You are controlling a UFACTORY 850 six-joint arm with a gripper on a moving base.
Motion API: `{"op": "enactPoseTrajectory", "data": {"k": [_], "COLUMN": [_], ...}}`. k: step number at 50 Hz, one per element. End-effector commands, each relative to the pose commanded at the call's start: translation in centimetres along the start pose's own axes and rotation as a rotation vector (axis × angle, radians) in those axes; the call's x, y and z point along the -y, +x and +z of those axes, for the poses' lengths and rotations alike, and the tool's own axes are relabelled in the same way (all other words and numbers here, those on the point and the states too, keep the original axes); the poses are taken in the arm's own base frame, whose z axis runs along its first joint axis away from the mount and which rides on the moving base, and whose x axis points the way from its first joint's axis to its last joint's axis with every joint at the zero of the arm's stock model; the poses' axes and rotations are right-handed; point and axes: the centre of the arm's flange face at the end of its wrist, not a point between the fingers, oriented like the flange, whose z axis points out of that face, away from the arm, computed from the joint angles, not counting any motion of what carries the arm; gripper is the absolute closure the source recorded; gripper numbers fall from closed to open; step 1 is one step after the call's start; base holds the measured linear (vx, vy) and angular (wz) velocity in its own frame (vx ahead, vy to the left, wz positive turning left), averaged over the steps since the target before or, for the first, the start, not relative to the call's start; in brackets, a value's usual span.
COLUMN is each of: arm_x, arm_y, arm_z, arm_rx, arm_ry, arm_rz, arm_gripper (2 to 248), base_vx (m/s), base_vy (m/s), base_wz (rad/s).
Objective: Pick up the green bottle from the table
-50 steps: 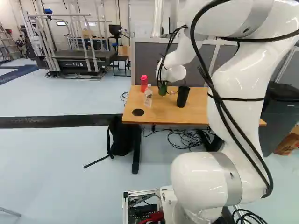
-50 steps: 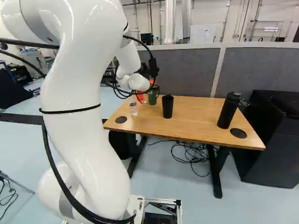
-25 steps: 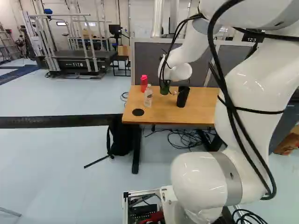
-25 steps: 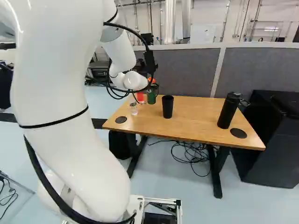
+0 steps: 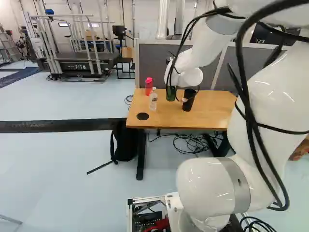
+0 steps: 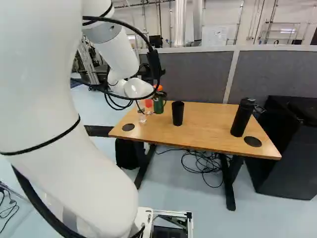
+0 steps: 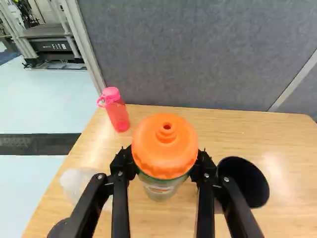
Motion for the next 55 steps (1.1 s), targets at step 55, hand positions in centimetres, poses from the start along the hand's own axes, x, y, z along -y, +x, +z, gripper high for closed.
{"op": "enactPoseTrajectory", "data": {"k": [55], "arm_x": [1.5], "arm_y": [-5.1], "arm_z": [-9.0], "arm_rx": [-0.021], "arm_ry": [0.038], "arm_rz": [-0.018], "arm_gripper": [220], "base_vx": [0.000], "base_vy": [0.000], "base_wz": [0.000]}}
